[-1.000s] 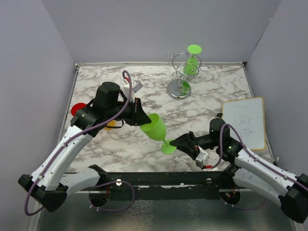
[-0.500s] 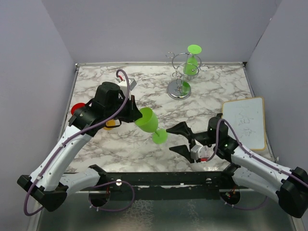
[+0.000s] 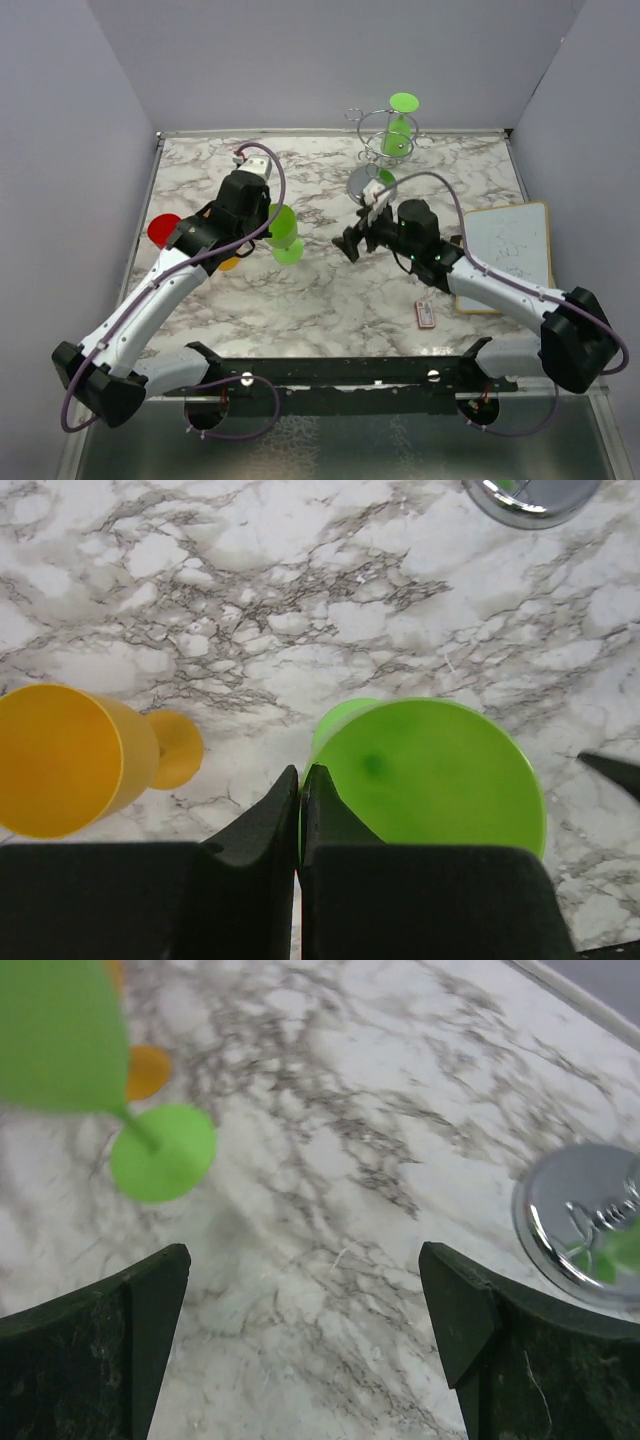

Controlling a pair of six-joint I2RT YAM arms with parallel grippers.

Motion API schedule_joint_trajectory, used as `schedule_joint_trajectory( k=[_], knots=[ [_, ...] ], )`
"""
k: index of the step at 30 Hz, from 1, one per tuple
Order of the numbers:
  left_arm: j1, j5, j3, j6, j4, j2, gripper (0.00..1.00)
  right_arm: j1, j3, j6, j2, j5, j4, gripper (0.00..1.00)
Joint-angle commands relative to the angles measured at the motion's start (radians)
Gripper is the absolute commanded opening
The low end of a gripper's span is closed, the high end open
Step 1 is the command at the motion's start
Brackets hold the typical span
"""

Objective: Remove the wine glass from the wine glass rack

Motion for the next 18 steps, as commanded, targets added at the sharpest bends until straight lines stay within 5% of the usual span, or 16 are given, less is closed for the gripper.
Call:
schedule_joint_trajectory(
  k=[1, 8, 18],
  knots=[
    [0.002, -0.096, -0.06, 0.004, 0.119, 0.059, 0.0, -0.027, 0.202, 0.335, 0.101, 0.46, -0.322, 0.99],
    [0.108, -0.081, -0.111, 0.008, 0.168, 0.146, 0.0, -0.179, 0.189, 0.471, -0.003, 0.193, -0.321, 0.99],
    [0.21, 0.01, -0.185, 0.035, 0.247, 0.162, 0.0, -0.23, 0.197, 0.461, -0.115, 0.211, -0.348, 1.0]
  ],
)
